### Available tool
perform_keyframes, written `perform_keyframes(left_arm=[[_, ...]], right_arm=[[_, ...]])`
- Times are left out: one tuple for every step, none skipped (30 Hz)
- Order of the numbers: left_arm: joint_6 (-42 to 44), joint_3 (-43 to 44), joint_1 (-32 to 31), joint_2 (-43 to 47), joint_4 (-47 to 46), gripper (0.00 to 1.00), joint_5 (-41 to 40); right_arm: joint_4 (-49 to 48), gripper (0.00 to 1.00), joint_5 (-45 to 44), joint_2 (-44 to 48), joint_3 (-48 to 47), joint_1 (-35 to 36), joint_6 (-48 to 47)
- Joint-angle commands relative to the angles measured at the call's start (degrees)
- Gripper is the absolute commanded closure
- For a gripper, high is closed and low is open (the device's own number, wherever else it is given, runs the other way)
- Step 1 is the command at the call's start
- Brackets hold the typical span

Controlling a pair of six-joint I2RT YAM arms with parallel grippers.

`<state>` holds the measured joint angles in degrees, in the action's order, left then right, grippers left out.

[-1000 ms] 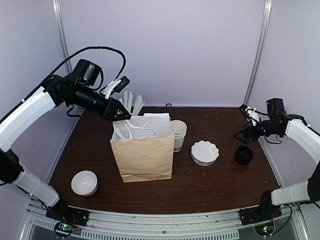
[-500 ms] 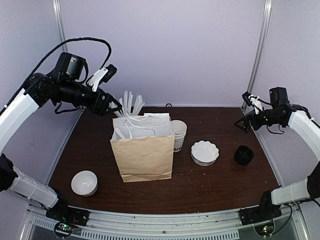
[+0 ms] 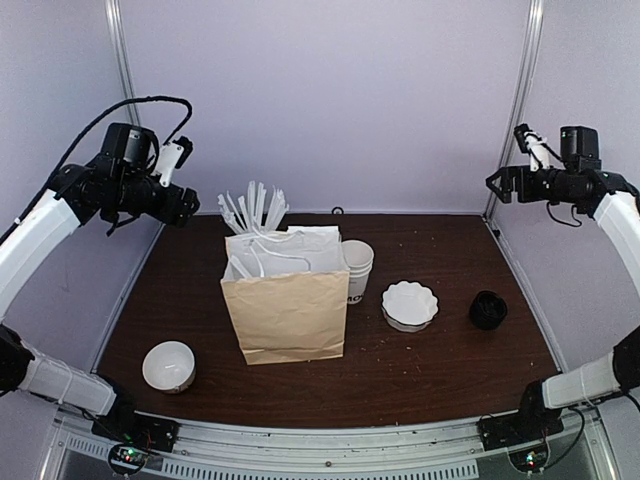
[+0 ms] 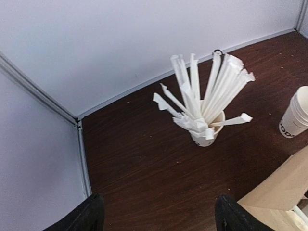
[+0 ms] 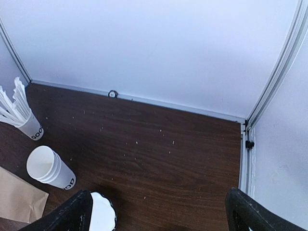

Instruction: Pack the takeout coffee

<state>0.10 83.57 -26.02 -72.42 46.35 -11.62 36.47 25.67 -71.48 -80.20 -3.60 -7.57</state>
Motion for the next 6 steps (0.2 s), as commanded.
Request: perform_keyframes(left_arm=[[-2.3,-1.4,1.4,0.8,-7.1,0.17,-1.7],[-2.5,-1.6,1.5,0.6,-7.5,0.17,-1.5],[-2.5,-1.7,1.5,0.4,-7.7,0.17,-1.4],[-2.6,-1.9,1.5,0.2,-7.8,0.17,-1.4],[-2.6,-2.1,1.6,0.2,-8.0,0.17,-1.2],[-2.6,-2.4,1.6,0.4,-8.4,0.17,-0.8]], right_arm=[[-0.4,0.00,3.7,3.6,-4.3,-0.2,5.5],[0.5,0.01,4.7,3.5,-5.3,-0.2,5.7],[1.4,0.01,5.6,3.3,-6.0,-0.2,6.0],[1.7,0.01,6.0,3.3,-6.3,-0.2,6.3],[1.6,0.01,6.2,3.4,-6.3,-0.2,6.6],[1.4,0.01,6.3,3.7,-6.0,-0.2,6.7]])
